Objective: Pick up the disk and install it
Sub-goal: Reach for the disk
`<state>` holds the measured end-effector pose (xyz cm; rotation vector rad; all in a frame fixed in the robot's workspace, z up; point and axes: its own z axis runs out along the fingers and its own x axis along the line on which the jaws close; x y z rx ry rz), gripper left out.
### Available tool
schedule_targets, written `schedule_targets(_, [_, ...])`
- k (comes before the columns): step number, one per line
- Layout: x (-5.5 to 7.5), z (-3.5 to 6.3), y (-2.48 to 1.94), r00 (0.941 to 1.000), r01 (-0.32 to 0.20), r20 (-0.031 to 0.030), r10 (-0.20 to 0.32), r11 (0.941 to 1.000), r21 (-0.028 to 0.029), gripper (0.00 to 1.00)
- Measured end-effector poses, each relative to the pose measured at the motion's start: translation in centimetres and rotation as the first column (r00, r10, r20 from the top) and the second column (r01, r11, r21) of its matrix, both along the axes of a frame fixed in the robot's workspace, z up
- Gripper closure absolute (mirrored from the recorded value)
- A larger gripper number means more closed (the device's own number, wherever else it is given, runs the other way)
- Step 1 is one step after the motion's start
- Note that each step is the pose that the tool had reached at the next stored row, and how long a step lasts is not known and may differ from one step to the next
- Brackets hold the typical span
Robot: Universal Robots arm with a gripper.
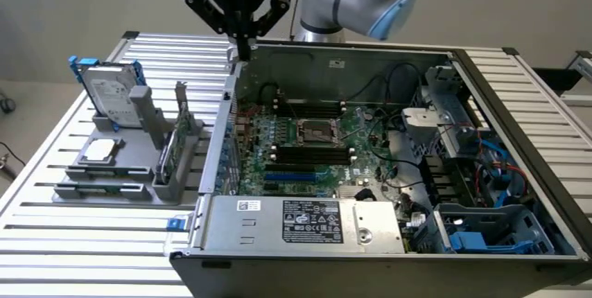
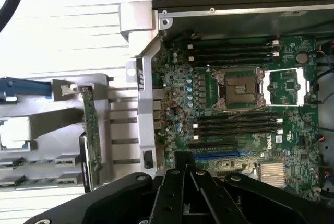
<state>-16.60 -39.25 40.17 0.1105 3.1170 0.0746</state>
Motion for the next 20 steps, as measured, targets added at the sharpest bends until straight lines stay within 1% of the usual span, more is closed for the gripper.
schedule_targets(12, [-5.5,0.00,1.80,1.0000,0.000,-0.0001,0.000,1.0000,-0.0001,0.89])
schedule_targets(20, [-9.1,-0.04,2.86,1.0000,0.000,-0.0001,0.000,1.0000,-0.0001,0.89])
